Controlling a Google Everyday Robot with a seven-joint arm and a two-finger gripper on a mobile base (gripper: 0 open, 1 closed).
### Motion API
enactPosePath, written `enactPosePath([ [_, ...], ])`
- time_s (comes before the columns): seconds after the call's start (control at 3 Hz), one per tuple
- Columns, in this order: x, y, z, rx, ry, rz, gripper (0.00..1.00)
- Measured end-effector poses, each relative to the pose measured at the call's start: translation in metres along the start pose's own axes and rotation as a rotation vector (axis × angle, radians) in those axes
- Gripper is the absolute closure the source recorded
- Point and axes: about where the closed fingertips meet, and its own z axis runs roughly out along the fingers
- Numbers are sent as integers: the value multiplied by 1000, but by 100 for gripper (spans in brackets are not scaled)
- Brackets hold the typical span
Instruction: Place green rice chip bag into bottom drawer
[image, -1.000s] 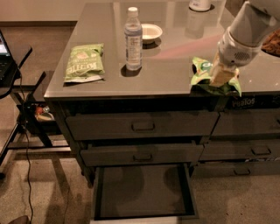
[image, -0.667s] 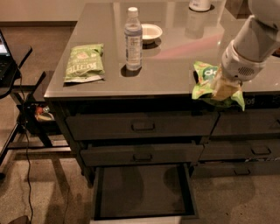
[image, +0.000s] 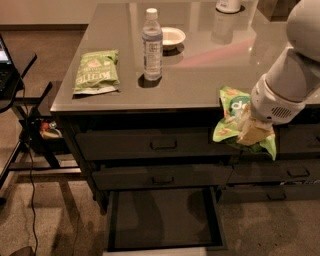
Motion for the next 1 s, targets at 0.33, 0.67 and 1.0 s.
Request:
enactPosePath([
  [0.33, -1, -4, -4, 8, 0, -9, 100],
  [0.67, -1, -4, -4, 8, 0, -9, 100],
  [1.0, 6, 17, 8, -44, -31, 8, 100],
])
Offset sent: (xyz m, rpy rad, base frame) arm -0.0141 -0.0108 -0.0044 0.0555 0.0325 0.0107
